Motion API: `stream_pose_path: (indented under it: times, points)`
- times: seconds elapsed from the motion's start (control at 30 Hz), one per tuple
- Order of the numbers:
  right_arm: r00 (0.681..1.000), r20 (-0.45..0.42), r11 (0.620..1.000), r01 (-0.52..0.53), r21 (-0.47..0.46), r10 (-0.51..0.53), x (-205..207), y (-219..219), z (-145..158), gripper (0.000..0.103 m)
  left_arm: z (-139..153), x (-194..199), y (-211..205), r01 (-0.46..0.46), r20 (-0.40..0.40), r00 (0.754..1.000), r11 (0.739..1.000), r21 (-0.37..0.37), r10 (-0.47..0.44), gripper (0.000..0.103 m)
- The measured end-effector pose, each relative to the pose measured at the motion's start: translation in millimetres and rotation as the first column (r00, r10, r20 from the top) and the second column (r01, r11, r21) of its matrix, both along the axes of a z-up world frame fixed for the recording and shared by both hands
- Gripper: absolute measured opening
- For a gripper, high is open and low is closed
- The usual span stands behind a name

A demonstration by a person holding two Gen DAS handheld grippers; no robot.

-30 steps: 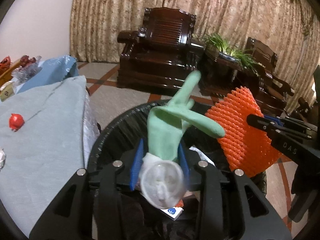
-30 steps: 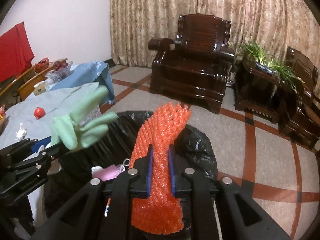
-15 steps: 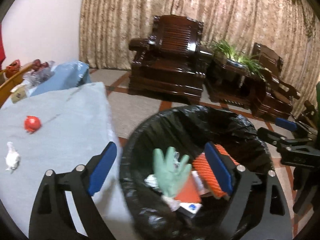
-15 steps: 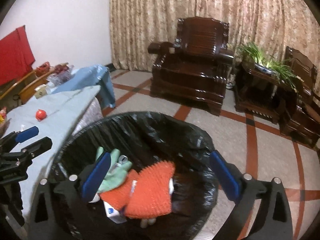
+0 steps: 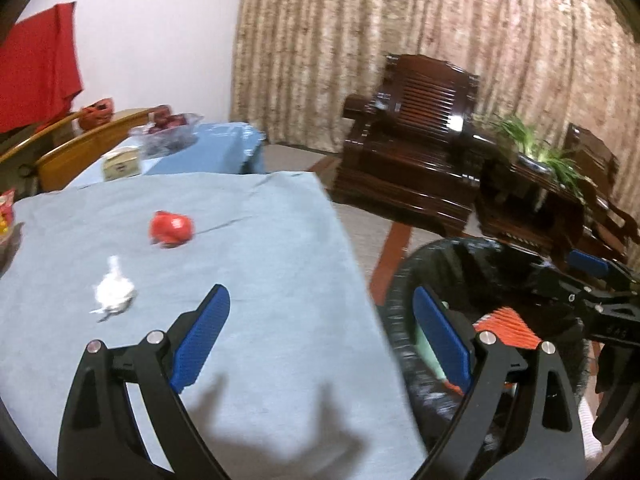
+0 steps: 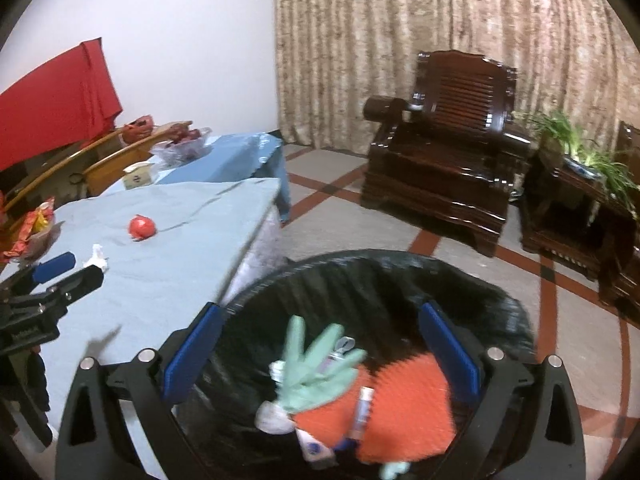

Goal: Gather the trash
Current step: 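Move both tools back to the table toward the white tissue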

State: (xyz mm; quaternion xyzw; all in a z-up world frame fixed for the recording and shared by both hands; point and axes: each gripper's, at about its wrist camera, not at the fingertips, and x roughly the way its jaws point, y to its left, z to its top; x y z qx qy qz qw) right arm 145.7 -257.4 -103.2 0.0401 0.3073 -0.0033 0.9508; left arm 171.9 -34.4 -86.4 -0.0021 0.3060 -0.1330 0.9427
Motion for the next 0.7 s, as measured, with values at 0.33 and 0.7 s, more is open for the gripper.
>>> stream_pose_path:
  times: [0.33, 0.7]
  points:
    - [0.993, 0.036, 0.993, -0.116, 0.004, 0.115, 53, 81, 11, 0.097, -4, 17, 96, -0.170, 0.013, 0.985, 0.985, 0.017, 0.170, 0.090]
    - [0.982, 0.037, 0.983, -0.184, -0.019, 0.185, 109, 153, -10, 0.097, -35, 66, 173, -0.296, -0.019, 0.954, 0.952, 0.077, 0.298, 0.090]
